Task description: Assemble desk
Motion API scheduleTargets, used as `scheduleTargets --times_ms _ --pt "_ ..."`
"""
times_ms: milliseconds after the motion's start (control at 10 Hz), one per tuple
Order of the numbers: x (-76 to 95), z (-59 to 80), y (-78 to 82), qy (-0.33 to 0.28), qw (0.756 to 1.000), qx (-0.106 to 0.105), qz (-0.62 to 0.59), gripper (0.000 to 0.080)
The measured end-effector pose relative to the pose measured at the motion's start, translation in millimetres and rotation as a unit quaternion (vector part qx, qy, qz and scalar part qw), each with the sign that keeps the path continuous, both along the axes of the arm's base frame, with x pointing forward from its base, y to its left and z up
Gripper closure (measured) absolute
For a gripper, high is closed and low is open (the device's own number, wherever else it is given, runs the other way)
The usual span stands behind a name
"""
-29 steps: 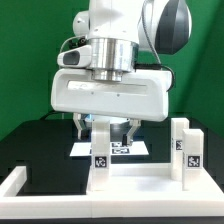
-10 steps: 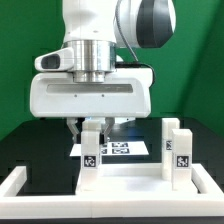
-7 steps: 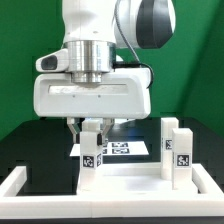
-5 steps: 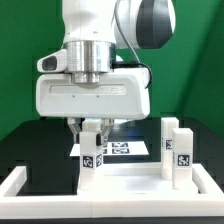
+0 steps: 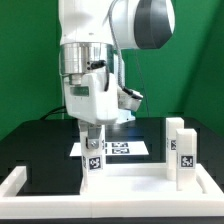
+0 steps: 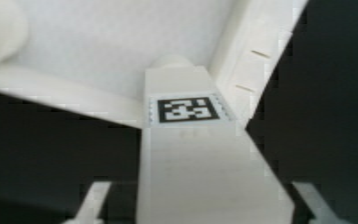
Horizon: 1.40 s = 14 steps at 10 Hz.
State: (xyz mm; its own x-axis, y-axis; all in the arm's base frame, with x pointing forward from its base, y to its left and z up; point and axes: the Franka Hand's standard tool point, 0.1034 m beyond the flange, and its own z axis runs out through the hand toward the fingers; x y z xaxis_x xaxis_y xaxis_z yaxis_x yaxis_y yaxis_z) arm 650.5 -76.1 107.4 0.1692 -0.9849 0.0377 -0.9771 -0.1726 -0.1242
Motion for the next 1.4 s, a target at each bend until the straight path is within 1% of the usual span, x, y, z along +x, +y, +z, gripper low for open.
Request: scheduleTargets --times_ms 200,300,500,600,700,800,900,1000,1100,1300,1400 --pt "0.9 -0.1 7.8 0.009 0.994 0.018 -0.110 0.0502" --pt "0.8 0.0 8.8 0.009 0.987 0.023 -0.160 0.0502" --pt "-0.3 0.0 10.7 0.009 0.979 0.027 -0.202 0.0502" --pt "-0.2 -0.2 10.7 0.009 0.981 0.026 -0.192 0.0386" --pt "-0.2 -0.3 10.9 0.009 0.983 0.025 -0.184 0.0253" --pt "-0.5 0.3 12.1 0.009 0.986 0.022 -0.165 0.0253" --pt "-6.8 1.8 17.9 0.016 0.998 0.010 -0.061 0.0171" --pt "-14.4 -1.2 24.2 0.016 0.998 -0.017 0.064 0.0156" --pt "-20.8 -3.6 28.3 0.019 0.993 -0.022 0.112 0.0156" --pt "-20.7 -3.5 25.9 0.020 0.982 -0.031 0.185 0.0151" --pt "-20.2 -3.1 24.2 0.017 0.969 -0.040 0.243 0.0150"
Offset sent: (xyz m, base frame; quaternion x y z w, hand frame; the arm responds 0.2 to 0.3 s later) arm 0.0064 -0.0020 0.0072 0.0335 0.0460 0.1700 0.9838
